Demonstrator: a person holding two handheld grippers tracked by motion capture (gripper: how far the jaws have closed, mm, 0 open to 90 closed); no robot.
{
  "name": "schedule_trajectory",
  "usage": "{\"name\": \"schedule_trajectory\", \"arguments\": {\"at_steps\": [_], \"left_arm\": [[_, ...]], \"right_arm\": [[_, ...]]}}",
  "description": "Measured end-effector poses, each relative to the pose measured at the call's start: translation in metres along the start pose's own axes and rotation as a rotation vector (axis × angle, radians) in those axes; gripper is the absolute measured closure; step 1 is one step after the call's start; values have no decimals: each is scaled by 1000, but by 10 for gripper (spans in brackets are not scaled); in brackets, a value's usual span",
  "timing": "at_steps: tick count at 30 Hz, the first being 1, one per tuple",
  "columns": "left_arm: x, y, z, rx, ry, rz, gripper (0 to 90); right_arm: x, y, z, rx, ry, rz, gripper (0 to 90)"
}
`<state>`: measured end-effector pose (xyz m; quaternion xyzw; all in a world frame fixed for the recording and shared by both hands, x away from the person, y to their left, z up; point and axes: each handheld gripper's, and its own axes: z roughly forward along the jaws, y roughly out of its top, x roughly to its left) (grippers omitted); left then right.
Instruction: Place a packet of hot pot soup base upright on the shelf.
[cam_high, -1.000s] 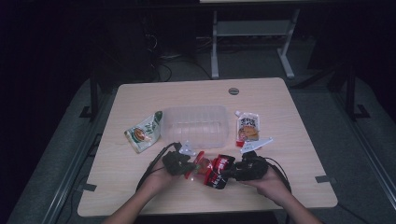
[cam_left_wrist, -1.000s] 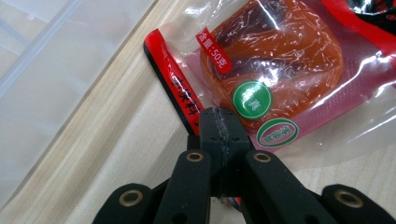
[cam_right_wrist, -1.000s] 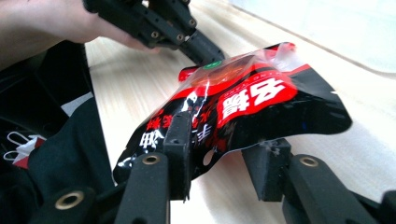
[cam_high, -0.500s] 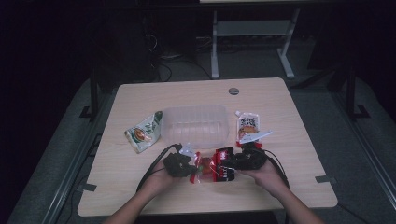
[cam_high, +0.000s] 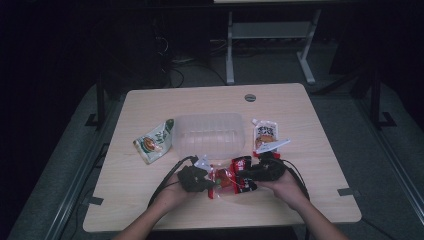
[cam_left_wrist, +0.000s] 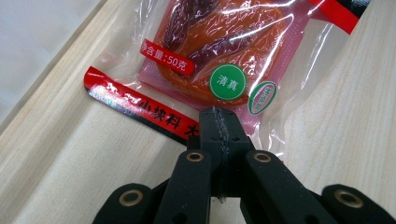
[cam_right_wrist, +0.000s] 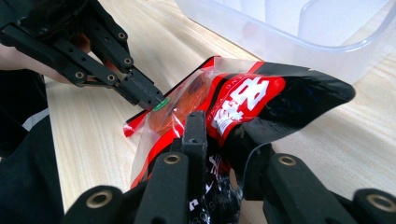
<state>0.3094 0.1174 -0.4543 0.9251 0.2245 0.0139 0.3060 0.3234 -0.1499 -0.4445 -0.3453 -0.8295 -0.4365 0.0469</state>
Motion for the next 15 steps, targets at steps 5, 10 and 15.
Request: {"name": "schedule_trajectory", "arguments": {"at_steps": [5, 10, 15], "left_arm": [[0, 0, 0, 0, -2, 4, 900], [-2, -1, 0, -9, 7, 32, 899], [2, -2, -2, -28, -5, 21, 874]], "right_arm": [[2, 0, 0, 15, 15, -50, 877], [3, 0, -1, 19, 24, -83, 896], [2, 1, -6, -20, 67, -118, 900]]}}
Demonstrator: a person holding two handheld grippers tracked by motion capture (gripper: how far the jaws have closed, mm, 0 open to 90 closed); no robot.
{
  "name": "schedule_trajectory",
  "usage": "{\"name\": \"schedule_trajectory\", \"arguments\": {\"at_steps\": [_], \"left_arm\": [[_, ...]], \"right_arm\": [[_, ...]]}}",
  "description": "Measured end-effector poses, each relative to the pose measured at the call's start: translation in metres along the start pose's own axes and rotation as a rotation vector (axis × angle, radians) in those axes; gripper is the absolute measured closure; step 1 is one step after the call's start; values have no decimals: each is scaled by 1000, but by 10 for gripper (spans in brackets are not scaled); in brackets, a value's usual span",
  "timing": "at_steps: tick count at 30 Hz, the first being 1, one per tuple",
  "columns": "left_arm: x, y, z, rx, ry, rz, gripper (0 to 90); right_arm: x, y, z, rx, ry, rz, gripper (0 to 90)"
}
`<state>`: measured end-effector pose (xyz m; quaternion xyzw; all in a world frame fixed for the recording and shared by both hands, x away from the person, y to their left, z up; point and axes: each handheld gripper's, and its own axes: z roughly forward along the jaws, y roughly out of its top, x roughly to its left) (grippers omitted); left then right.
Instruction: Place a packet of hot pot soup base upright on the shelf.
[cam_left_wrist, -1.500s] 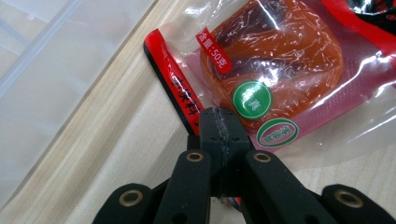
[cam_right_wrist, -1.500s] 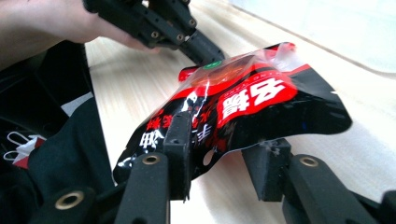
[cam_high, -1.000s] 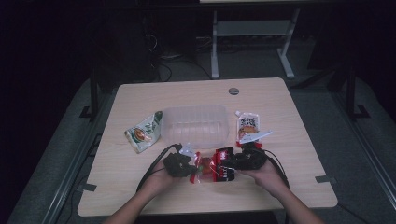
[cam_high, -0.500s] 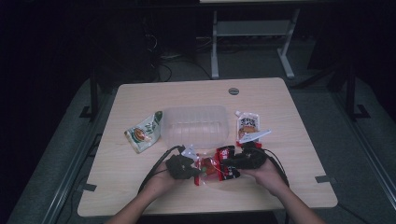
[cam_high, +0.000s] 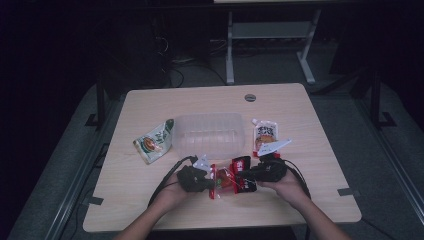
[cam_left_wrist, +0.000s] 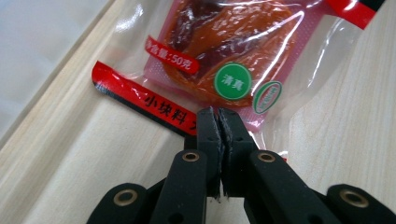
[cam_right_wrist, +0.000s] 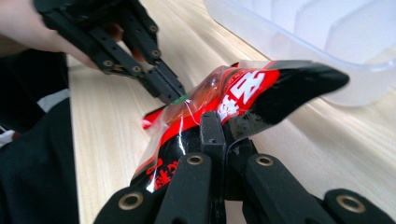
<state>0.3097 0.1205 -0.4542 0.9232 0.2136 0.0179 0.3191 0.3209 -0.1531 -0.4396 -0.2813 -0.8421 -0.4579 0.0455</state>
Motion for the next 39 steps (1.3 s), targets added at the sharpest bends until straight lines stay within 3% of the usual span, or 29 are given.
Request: {"name": "schedule_trajectory", "arguments": {"at_steps": [9, 15, 21, 22, 39], "left_arm": [[8, -2, -15, -56, 13, -29, 870], [8, -2, -18, -75, 18, -28, 870], [10, -4, -30, -76, 20, -12, 855], [9, -5, -32, -88, 19, -24, 853], [13, -37, -53, -89, 43, -83, 716]], "right_arm": [[7, 8, -11, -58, 87, -53, 900], [14, 12, -16, -84, 126, -93, 900], [19, 17, -20, -114, 148, -98, 900], [20, 18, -21, -116, 151, -101, 900], [11, 50, -33, -210, 120, -125, 900]]}}
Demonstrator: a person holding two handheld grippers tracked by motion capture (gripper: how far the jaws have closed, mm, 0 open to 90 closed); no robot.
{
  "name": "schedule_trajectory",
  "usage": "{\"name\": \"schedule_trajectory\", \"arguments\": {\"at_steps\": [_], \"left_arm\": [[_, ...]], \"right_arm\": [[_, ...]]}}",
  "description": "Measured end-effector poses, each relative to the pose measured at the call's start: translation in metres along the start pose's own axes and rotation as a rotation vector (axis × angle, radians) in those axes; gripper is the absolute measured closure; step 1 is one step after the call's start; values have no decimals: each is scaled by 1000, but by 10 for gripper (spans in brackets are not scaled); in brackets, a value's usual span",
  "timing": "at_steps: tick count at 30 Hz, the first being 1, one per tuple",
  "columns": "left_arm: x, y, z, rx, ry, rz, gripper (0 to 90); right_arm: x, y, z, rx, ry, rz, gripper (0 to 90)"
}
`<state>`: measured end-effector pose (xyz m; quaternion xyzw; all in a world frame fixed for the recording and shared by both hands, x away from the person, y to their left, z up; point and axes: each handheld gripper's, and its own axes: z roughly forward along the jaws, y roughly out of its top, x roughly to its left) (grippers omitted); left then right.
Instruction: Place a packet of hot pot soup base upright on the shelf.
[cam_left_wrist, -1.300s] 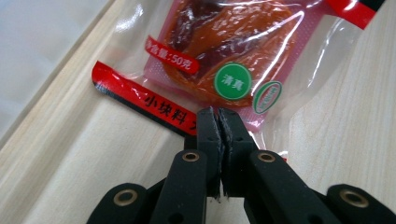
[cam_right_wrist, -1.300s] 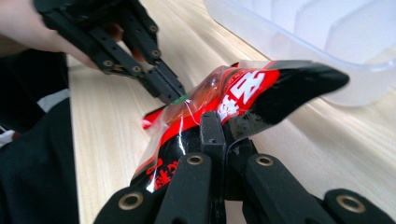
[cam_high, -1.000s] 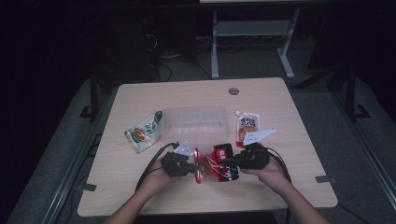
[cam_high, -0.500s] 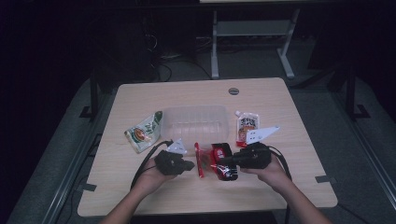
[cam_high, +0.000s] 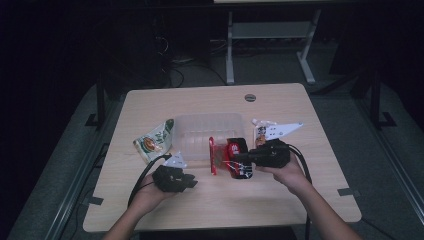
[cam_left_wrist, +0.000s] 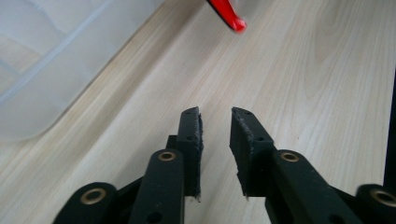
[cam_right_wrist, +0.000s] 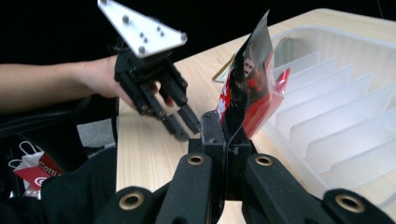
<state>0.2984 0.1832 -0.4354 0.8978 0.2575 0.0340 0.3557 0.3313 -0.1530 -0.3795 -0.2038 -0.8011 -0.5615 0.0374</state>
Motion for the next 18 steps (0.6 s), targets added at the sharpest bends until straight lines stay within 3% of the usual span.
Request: {"name": "schedule_trajectory", "arguments": {"at_steps": [4, 8, 13, 16, 18], "left_arm": [[-1, -8, -6, 19, 3, -4, 674], [-1, -15, -9, 10, 13, -19, 598], [0, -20, -14, 18, 25, -6, 505], [-1, -24, -15, 13, 31, -23, 457], [1, -24, -16, 26, 37, -6, 427]], "right_arm": [[-4, 7, 3, -12, -10, -6, 900], [-8, 15, 5, -29, -28, -14, 900], [-12, 23, 6, -40, -38, -9, 900], [-17, 32, 7, -47, -61, -17, 900], [-21, 37, 9, -50, -76, -19, 900]]}}
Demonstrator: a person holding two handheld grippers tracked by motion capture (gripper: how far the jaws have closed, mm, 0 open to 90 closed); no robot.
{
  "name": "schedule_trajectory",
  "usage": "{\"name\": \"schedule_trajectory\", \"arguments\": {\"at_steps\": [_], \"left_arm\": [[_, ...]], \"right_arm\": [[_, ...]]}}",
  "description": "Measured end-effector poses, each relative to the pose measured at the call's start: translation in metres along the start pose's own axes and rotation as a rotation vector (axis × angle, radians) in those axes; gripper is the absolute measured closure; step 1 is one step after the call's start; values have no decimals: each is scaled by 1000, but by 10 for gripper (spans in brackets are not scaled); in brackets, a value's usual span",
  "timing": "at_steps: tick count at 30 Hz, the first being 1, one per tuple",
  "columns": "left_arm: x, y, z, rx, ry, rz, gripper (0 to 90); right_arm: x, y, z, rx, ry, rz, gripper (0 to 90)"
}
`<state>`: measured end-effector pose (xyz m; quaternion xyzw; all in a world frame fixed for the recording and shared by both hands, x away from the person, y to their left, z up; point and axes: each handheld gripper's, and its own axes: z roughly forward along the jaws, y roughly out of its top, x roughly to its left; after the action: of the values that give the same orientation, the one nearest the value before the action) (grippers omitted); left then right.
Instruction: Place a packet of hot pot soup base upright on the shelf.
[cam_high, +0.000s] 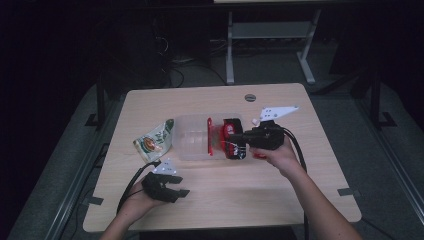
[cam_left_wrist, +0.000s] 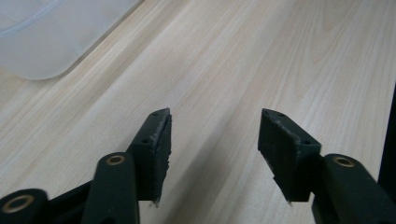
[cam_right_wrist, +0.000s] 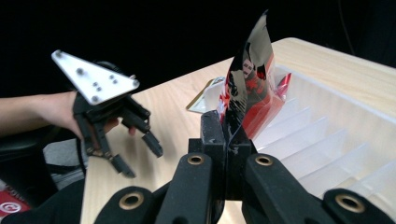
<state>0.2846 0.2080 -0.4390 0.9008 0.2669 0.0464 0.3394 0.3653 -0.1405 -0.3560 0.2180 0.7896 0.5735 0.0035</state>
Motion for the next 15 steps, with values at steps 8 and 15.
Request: {"name": "schedule_trajectory", "arguments": {"at_steps": [8, 15], "left_arm": [[2, -1, 0, -24, 4, 8, 387], [4, -2, 2, -21, 10, 0, 361]], "right_arm": [[-8, 11, 6, -16, -36, -8, 900], [-16, 13, 12, -19, -56, 4, 900]]}}
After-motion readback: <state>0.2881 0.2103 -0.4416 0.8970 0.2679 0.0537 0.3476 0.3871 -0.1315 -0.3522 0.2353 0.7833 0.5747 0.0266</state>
